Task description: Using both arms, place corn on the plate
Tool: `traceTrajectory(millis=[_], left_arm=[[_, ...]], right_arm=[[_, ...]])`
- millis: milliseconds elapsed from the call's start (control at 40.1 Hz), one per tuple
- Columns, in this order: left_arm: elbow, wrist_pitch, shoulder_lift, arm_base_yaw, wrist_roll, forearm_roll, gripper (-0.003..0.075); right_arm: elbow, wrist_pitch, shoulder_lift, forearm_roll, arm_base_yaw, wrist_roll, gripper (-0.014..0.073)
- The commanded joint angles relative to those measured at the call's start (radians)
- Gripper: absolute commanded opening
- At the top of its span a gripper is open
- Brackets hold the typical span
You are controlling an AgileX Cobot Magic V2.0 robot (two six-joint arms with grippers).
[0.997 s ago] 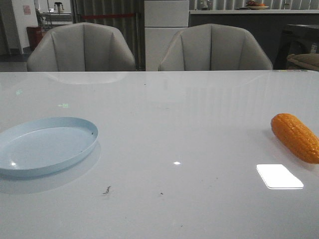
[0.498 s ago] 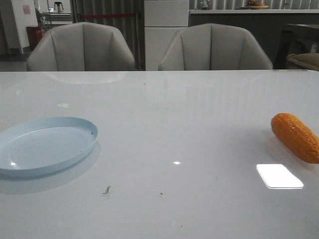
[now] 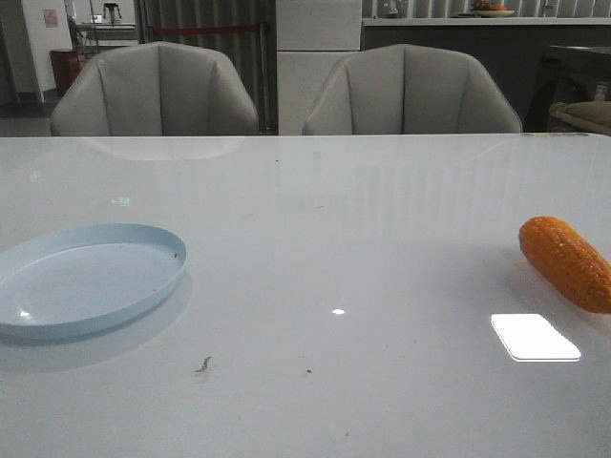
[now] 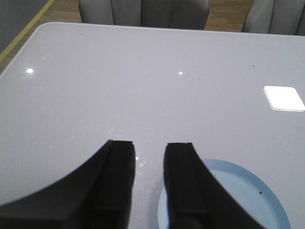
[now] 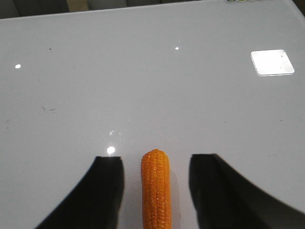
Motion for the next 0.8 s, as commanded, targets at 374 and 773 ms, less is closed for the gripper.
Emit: traceTrajectory(millis=[374, 773], left_arm=[[-0.263, 0.229, 0.179, 0.002, -0.011, 0.002, 0.0447], [-0.605, 0.581, 0.662, 0.002, -0.011, -0.014, 0.0407]], right_arm=[[-0.032, 0.033, -0.010, 0.003, 0.001, 0.000, 0.0553], [-0.032, 0.087, -0.010, 0.007, 0.001, 0.000, 0.0553]])
